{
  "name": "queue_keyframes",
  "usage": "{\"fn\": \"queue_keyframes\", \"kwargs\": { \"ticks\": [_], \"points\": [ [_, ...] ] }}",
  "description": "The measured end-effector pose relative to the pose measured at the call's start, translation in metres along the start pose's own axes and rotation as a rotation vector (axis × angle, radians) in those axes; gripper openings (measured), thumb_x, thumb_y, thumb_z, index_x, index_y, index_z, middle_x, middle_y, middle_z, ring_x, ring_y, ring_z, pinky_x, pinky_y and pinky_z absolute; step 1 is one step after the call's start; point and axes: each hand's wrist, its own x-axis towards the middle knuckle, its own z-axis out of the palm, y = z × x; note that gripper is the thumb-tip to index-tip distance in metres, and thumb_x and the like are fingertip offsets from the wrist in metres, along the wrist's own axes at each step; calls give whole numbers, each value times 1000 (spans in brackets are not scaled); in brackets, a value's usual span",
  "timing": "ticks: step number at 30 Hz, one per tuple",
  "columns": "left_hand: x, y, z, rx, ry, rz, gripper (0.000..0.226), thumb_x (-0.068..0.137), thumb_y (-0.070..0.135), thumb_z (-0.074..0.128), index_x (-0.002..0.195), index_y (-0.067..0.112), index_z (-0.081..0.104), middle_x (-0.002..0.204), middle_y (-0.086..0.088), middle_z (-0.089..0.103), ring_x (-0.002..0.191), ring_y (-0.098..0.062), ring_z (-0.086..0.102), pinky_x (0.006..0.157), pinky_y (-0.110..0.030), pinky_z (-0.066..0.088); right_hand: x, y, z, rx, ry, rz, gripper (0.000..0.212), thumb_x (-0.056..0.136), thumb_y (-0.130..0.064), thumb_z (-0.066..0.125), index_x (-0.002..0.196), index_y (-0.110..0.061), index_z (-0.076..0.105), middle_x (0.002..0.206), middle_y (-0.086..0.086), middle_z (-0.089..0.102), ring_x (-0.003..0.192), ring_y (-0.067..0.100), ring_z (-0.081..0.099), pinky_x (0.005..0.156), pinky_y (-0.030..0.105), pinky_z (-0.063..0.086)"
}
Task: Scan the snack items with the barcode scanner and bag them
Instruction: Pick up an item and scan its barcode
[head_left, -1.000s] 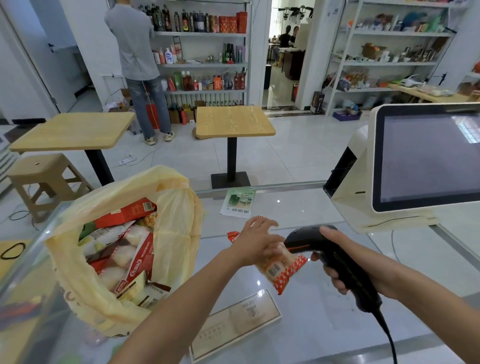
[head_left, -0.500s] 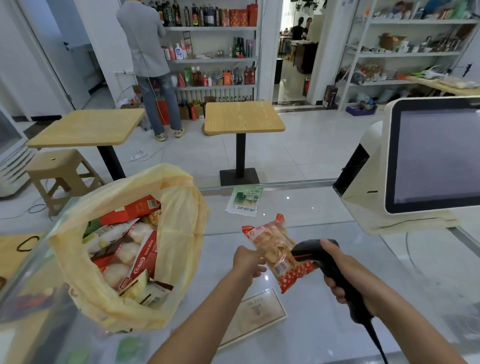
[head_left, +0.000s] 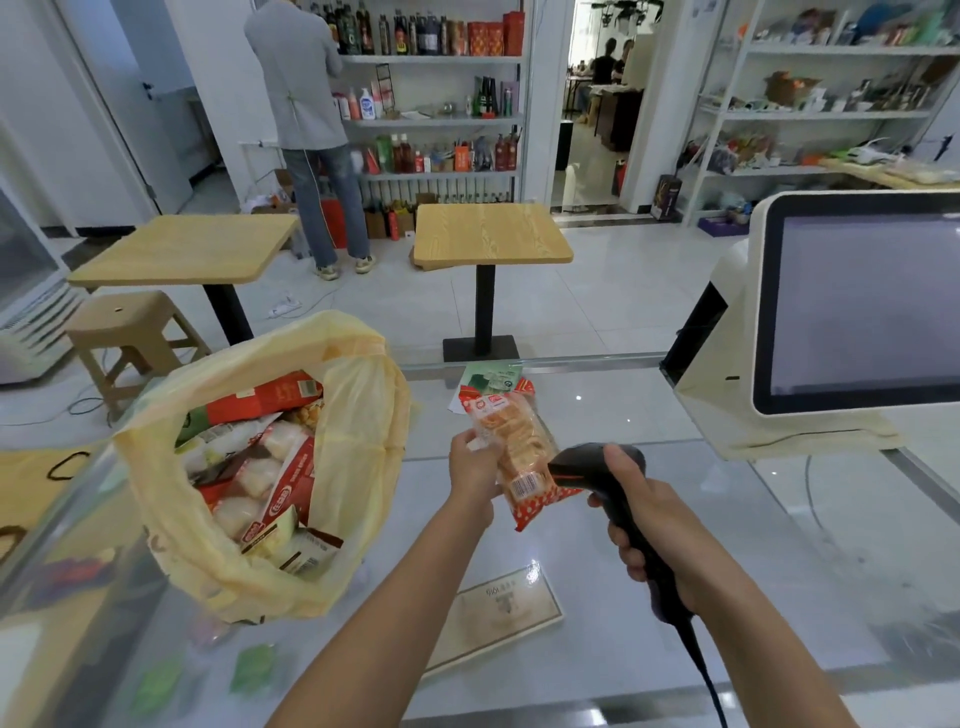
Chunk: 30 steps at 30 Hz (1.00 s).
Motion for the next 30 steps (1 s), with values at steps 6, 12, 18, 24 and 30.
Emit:
{"fn": "queue_keyframes", "kwargs": {
  "ticks": [6, 12, 18, 24, 30],
  "points": [
    [-10, 8, -6, 1, 7, 65, 17, 99, 16, 48, 114, 21, 50, 101, 1, 58, 77, -12, 58, 58, -24, 49, -11, 4, 13, 4, -1, -66, 58, 89, -59, 45, 91, -3, 59, 54, 4, 44, 41, 13, 37, 39, 22, 34],
    [-14, 10, -8, 0, 0, 99, 15, 98, 13, 48, 110, 23, 51, 102, 1, 60, 74, -8, 59, 58, -23, 49, -17, 6, 19, -15, -10, -58, 56, 92, -54, 44, 95, -1, 61, 52, 4, 44, 39, 13, 37, 37, 21, 34],
    [-18, 9, -7, 2, 1, 124, 22, 97, 13, 50, 117, 22, 54, 105, 2, 60, 77, -8, 59, 58, -21, 49, -20, 7, 20, -20, -5, -47, 53, 92, -53, 44, 89, -3, 59, 52, 4, 45, 40, 14, 38, 39, 21, 34],
    [-19, 10, -7, 4, 4, 132, 23, 97, 13, 50, 118, 22, 56, 108, 1, 61, 85, -13, 61, 63, -24, 51, -24, 8, 20, -14, -8, -30, 51, 93, -52, 44, 87, -4, 58, 52, 4, 45, 40, 13, 37, 39, 22, 34],
    [-20, 8, -10, -2, -8, 159, 22, 97, 12, 50, 115, 22, 57, 106, 2, 63, 81, -9, 61, 65, -24, 51, -28, 11, 19, -20, -4, -14, 52, 93, -53, 43, 85, -4, 58, 51, 4, 44, 38, 14, 37, 37, 21, 33]
  ]
}}
